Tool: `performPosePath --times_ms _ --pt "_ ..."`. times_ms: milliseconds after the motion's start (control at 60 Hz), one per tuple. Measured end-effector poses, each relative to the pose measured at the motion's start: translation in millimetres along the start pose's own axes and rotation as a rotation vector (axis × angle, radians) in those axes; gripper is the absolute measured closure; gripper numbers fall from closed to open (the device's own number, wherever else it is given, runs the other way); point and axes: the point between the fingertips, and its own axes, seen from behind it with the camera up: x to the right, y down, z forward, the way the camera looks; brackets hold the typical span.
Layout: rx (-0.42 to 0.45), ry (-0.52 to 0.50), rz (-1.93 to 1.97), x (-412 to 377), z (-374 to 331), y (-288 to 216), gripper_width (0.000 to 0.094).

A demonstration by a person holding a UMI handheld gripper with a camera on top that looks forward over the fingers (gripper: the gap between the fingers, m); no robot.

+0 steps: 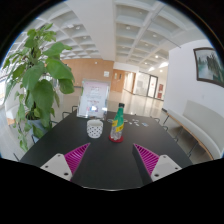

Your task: Pour water

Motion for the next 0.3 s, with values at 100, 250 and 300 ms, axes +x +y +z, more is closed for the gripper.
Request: performPosePath --times_ms 100,250,300 --pt "0.001 0.007 0.005 -0.8 -11.8 1.5 0.0078" --pt "0.025 0.006 0.013 -3.9 -21.8 -4.6 0.0081" --pt "0.018 0.008 0.019 -4.6 -23.2 -3.1 0.008"
